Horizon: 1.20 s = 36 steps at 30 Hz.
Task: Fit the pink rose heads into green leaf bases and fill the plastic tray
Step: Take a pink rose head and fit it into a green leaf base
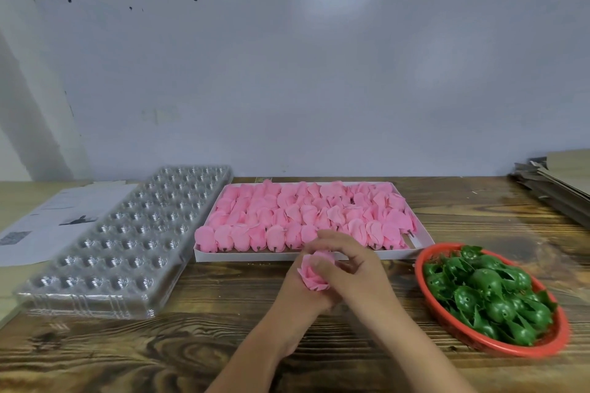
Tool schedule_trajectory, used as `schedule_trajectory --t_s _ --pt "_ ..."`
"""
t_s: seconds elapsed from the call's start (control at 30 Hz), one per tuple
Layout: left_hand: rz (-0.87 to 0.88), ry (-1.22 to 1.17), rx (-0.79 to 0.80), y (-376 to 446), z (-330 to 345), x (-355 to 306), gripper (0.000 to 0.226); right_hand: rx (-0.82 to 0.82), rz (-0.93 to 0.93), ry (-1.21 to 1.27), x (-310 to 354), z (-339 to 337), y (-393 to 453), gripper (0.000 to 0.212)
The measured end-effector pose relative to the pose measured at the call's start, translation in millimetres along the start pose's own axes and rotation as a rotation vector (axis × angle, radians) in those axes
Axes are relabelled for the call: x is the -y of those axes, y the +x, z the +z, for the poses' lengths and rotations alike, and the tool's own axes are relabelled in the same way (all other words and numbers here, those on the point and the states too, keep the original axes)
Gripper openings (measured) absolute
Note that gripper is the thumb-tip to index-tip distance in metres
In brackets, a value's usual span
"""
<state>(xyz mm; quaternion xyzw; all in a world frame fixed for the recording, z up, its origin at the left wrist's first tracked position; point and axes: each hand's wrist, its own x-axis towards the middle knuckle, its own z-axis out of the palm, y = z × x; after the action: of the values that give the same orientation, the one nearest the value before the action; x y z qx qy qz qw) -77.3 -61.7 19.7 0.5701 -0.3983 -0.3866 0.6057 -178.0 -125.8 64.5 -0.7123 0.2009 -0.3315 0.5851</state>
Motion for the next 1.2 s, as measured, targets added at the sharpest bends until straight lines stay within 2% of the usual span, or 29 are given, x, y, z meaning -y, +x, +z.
schedule_trajectory --t_s 0.1,0.2,0.33,0.43,0.5,0.6,0.63,0.8,0.93,1.03,1.13,1.2 --pt "0.066 0.133 -0.056 -3.1 4.2 -2.9 0.042 -0.026 -0.025 -0.067 -1.4 9.4 1.0 0.026" --pt "0.109 0.169 -0.077 -3.6 5.9 -2.5 0.042 -0.036 -0.008 -0.104 -6.9 11.1 1.5 0.022" --pt "0.107 0.077 -0.072 -4.0 2.7 -1.2 0.045 -0.022 0.001 -0.100 -12.2 10.3 0.2 0.027" --pt "0.108 0.052 -0.103 -4.8 2.2 0.1 0.034 -0.027 -0.007 -0.120 -14.4 11.6 -1.1 0.033" --pt "0.069 -0.003 -0.102 -4.5 2.3 1.1 0.044 -0.039 -0.011 -0.111 -15.4 12.3 -1.0 0.034" --pt "-0.017 -0.179 -0.107 -4.8 -1.7 6.8 0.083 -0.006 0.018 -0.039 -17.4 13.0 -2.8 0.034" --pt "-0.023 -0.197 -0.103 -4.8 -2.7 8.3 0.088 0.004 0.038 -0.008 -17.6 13.0 -4.3 0.033" --pt "-0.054 -0.279 -0.088 -3.0 -3.6 7.6 0.086 0.066 0.136 0.126 -17.9 11.3 -9.5 0.032" --pt "-0.049 -0.314 -0.111 -1.7 -6.2 6.7 0.100 0.120 0.148 0.184 -18.7 6.8 -12.4 0.032" --pt "-0.048 -0.269 -0.089 -0.3 -6.6 8.6 0.110 0.059 0.169 0.265 -18.4 3.5 -10.8 0.041" --pt "-0.043 -0.229 -0.045 3.0 -5.1 9.3 0.109 0.014 0.080 0.238 -11.5 2.7 -4.4 0.035" --pt "-0.016 -0.178 -0.025 3.4 -3.0 8.7 0.099 0.006 0.008 0.136 -5.8 4.2 0.9 0.024"
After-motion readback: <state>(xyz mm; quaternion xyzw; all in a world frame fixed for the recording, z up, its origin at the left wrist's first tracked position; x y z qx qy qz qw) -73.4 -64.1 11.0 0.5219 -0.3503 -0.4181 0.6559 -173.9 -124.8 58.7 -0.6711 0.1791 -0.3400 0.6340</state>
